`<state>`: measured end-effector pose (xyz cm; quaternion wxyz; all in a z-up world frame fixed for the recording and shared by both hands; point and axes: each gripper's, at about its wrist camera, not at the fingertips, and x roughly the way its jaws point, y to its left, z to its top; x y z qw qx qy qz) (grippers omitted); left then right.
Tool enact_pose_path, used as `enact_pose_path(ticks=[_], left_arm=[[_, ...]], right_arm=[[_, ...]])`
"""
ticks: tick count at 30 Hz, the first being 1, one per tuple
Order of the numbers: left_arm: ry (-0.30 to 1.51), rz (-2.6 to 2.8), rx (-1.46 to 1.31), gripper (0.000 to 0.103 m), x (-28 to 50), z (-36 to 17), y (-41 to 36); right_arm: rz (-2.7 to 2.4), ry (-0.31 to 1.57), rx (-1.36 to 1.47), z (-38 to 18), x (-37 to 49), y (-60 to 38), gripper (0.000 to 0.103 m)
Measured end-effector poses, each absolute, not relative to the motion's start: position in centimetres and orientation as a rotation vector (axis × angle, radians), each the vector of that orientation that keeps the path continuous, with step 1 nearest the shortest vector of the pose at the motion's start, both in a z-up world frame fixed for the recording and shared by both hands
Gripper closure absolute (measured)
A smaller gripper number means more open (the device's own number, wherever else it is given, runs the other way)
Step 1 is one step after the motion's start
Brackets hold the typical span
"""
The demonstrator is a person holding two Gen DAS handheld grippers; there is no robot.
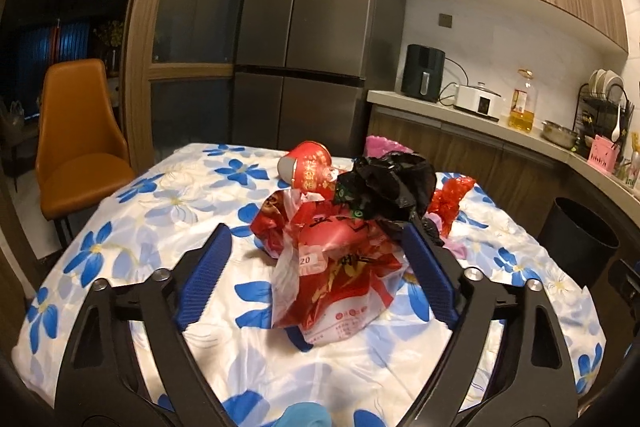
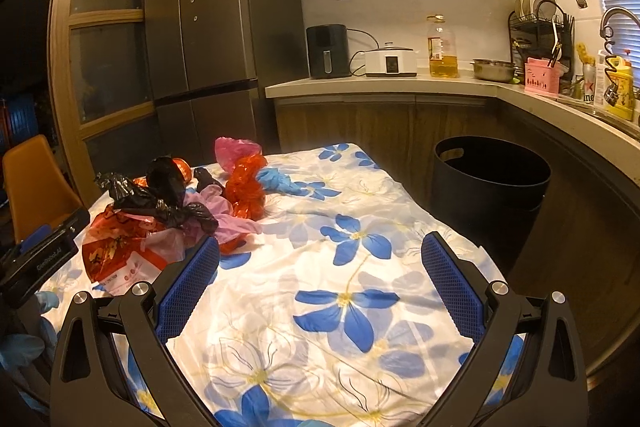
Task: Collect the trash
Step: 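Grasp the red snack bag with the left tool while the right tool grasps the black bag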
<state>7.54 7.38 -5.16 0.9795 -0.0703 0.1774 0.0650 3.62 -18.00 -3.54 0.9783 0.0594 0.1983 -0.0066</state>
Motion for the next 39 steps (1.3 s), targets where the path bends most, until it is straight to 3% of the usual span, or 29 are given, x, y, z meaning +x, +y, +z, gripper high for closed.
enact_pose_path(ticks=[3,7,11,15,18,24,32,39], left_arm=[[0.405,0.127,-0.141,0.040,8.8,-6.5,8.0],[0.465,0.098,-0.180,0.052,10.1,-7.9,8.9],[0.523,0.065,-0.189,0.083,11.1,-9.2,9.2],[0.520,0.038,-0.184,0.094,10.9,-9.4,9.1],[0.514,0.019,-0.190,0.096,10.6,-9.4,8.9],[0.519,-0.026,-0.174,0.096,9.5,-9.6,8.2],[0.524,-0.035,-0.156,0.097,9.6,-9.6,8.4],[0.525,-0.039,-0.147,0.097,10.1,-9.8,8.6]], right_arm=[[0.005,0.392,0.118,-3.7,4.1,-17.6,0.005],[0.068,0.389,0.115,-3.6,4.9,-16.3,0.006],[0.162,0.369,0.106,-3.2,5.6,-14.2,0.010],[0.246,0.363,0.111,-3.0,6.9,-12.4,0.013],[0.311,0.378,0.113,-3.1,8.1,-10.9,0.021],[0.440,0.376,0.088,-3.1,10.3,-7.0,0.023],[0.523,0.415,0.045,-4.0,13.7,-3.7,0.035],[0.590,0.462,0.051,-4.8,15.4,-2.7,0.063]])
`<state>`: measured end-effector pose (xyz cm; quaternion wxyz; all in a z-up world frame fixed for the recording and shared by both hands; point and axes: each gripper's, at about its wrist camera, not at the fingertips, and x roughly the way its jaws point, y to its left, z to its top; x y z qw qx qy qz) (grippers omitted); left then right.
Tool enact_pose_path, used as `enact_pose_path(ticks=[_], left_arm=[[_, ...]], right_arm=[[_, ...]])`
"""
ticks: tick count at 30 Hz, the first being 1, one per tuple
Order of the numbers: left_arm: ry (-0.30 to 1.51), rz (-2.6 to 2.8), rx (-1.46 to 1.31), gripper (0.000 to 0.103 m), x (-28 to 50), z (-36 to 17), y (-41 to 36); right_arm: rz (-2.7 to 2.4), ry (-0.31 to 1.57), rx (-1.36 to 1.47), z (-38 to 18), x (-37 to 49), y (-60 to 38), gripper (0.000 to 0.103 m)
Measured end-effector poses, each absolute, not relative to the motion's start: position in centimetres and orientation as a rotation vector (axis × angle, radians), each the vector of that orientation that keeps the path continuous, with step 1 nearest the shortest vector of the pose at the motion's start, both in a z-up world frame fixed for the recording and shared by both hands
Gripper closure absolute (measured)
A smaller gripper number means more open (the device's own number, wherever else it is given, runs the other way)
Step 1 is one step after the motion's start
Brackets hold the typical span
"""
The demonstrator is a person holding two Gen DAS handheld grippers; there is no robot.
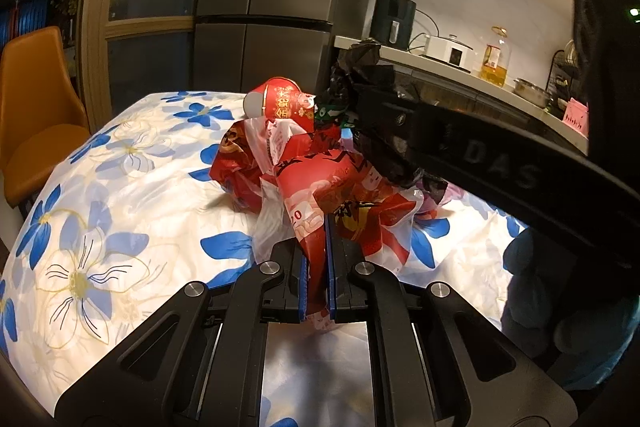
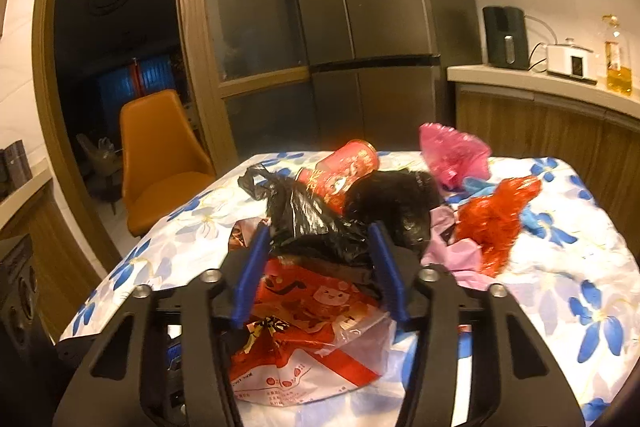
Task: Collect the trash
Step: 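Grasp the red snack bag with the left tool while the right tool grasps the black bag, then carry the red bag and black bag with both tools over the black bin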
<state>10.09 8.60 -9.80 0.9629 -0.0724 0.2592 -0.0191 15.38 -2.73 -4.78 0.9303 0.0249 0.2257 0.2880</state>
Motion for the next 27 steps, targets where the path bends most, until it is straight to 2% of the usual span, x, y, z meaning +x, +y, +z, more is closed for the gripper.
enact_pose_path(ticks=[2,4,6,16,27], left_arm=[[0.524,-0.041,-0.143,0.097,10.2,-9.8,8.7],[0.522,-0.040,-0.142,0.097,10.2,-9.8,8.7],[0.519,-0.039,-0.145,0.097,10.2,-9.7,8.8],[0.443,-0.038,-0.171,0.097,8.2,-7.3,8.9],[0.371,-0.065,-0.147,0.097,6.9,-4.3,6.3]], right_arm=[[0.599,0.468,0.056,-5.0,15.5,-2.8,0.074],[0.601,0.465,0.056,-4.9,15.4,-2.9,0.093],[0.593,0.454,0.061,-4.7,15.1,-3.4,0.096],[0.525,0.320,0.183,-0.7,12.1,-9.4,0.099],[0.438,0.271,0.210,0.3,9.3,-14.0,0.099]])
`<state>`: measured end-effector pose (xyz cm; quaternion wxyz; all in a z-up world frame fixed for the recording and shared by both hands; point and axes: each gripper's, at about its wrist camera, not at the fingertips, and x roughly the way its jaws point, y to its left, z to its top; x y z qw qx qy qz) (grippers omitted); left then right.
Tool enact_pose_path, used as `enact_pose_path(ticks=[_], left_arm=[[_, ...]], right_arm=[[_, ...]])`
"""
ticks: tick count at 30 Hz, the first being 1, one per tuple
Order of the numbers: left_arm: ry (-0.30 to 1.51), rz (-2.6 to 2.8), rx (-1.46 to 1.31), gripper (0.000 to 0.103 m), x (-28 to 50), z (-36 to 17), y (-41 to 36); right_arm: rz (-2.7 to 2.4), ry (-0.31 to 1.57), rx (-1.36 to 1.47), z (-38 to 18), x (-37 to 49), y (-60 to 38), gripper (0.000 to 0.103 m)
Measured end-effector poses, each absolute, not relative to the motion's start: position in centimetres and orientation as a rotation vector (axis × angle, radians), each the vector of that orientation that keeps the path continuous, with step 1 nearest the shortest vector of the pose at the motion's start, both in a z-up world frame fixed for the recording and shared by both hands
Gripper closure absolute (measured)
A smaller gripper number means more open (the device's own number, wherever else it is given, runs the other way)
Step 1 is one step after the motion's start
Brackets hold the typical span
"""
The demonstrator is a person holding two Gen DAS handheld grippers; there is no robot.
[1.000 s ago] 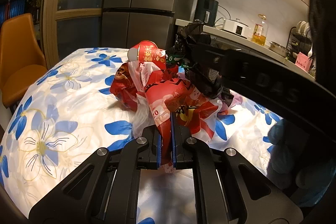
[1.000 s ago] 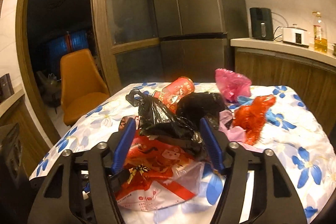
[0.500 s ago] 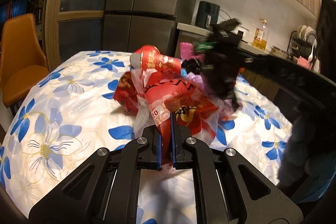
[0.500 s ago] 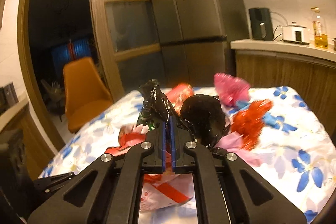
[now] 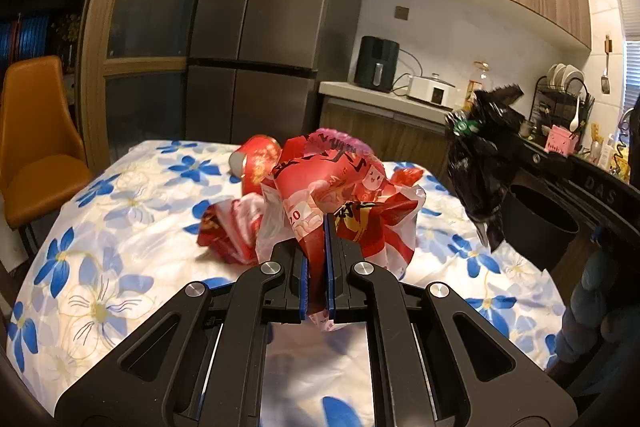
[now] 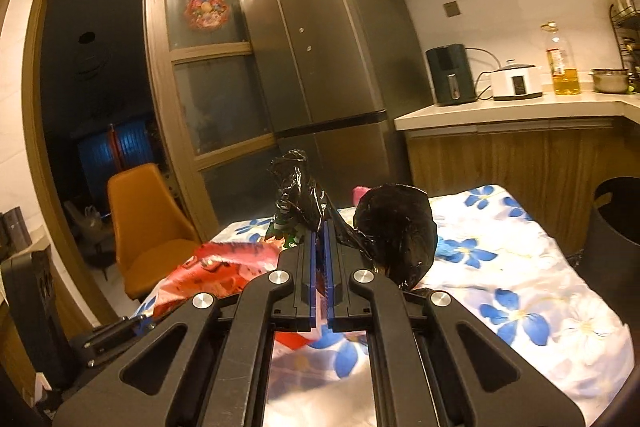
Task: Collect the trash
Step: 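Carry the red bag and black bag with both tools over the black bin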
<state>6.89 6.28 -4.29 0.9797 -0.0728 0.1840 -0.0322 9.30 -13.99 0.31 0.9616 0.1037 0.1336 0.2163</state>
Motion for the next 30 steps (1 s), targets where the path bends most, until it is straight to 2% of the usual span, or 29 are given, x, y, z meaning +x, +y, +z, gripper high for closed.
enact_pose_path(ticks=[16,30], left_arm=[[0.297,-0.211,-0.105,0.097,9.5,-0.2,-2.4],[0.236,-0.395,-0.076,0.097,15.5,2.0,-16.3]], right_arm=[[0.237,0.185,0.243,1.4,6.8,-24.1,0.099],[-0.054,0.099,0.275,1.1,8.2,-36.4,0.099]])
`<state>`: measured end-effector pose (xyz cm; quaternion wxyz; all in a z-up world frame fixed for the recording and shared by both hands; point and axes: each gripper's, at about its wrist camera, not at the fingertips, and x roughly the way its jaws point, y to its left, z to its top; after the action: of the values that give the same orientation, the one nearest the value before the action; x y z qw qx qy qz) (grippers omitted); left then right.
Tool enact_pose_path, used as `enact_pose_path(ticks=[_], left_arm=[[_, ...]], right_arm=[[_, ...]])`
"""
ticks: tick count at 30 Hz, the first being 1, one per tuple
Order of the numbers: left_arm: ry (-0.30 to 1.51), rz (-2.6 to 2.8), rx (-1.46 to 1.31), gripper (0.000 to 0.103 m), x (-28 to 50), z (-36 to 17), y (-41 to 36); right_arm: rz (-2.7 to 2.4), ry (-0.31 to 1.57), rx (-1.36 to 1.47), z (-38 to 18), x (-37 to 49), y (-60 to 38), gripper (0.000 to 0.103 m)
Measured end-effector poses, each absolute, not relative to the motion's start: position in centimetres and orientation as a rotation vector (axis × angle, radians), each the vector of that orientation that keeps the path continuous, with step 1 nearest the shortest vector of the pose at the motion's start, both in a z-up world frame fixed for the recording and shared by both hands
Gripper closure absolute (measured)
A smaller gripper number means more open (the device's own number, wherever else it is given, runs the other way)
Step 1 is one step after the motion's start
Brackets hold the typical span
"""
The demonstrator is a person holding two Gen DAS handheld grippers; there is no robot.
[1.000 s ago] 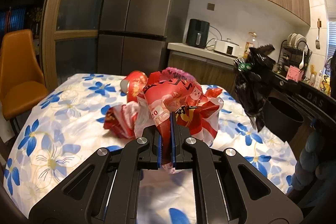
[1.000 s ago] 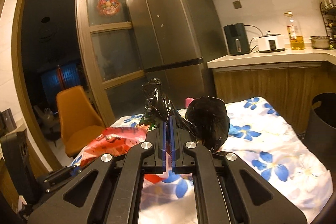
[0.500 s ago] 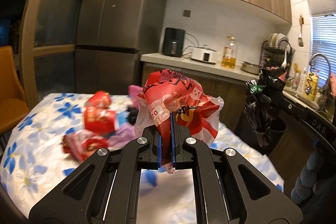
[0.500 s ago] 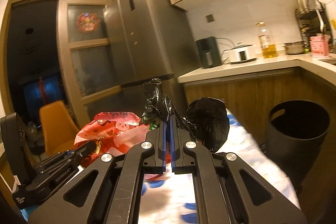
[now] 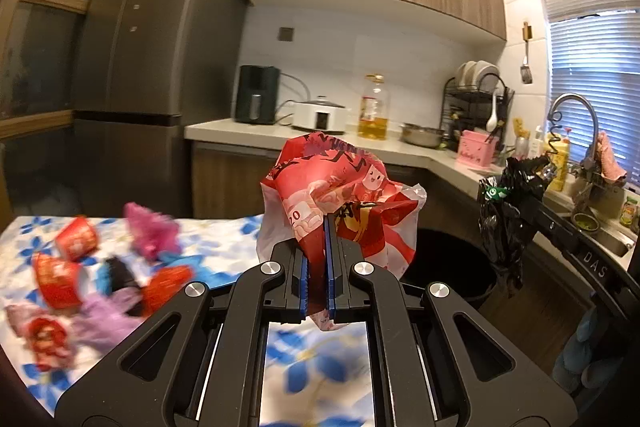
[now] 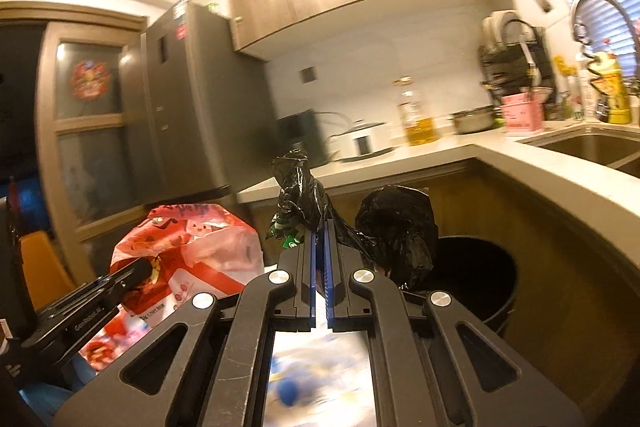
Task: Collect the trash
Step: 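Carry the red bag and black bag with both tools over the black bin, then open both tools to drop the bags into the black bin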
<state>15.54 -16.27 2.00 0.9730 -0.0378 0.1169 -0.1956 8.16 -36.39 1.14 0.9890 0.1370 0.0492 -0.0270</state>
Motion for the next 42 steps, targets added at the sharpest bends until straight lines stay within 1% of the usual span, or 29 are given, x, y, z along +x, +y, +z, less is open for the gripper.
enact_pose_path(ticks=[9,14,27,30,35,38,40,42], left_arm=[[0.230,-0.485,-0.056,0.097,19.6,1.2,-24.3],[0.250,-0.510,-0.048,0.097,21.7,0.4,-27.3],[0.305,-0.528,-0.042,0.097,24.4,-1.9,-30.9],[0.322,-0.534,-0.041,0.097,24.9,-2.2,-31.3],[0.344,-0.564,-0.031,0.096,25.4,-2.8,-32.1],[0.367,-0.579,-0.018,0.095,25.9,-3.4,-32.8],[0.392,-0.590,-0.009,0.091,26.3,-3.9,-33.1],[0.407,-0.594,-0.004,0.087,26.5,-4.2,-33.2]], right_arm=[[-0.120,0.122,0.312,-0.2,10.8,-41.1,0.099],[-0.113,0.136,0.346,-0.4,12.3,-42.8,0.099],[-0.103,0.177,0.381,-1.5,14.3,-45.1,0.098],[-0.100,0.183,0.383,-1.5,14.5,-45.4,0.096],[-0.101,0.198,0.379,-1.8,14.9,-45.6,0.096],[-0.112,0.200,0.383,-2.0,15.0,-45.9,0.086],[-0.115,0.200,0.387,-2.1,15.0,-46.1,0.077],[-0.122,0.198,0.391,-2.2,14.9,-46.2,0.071]])
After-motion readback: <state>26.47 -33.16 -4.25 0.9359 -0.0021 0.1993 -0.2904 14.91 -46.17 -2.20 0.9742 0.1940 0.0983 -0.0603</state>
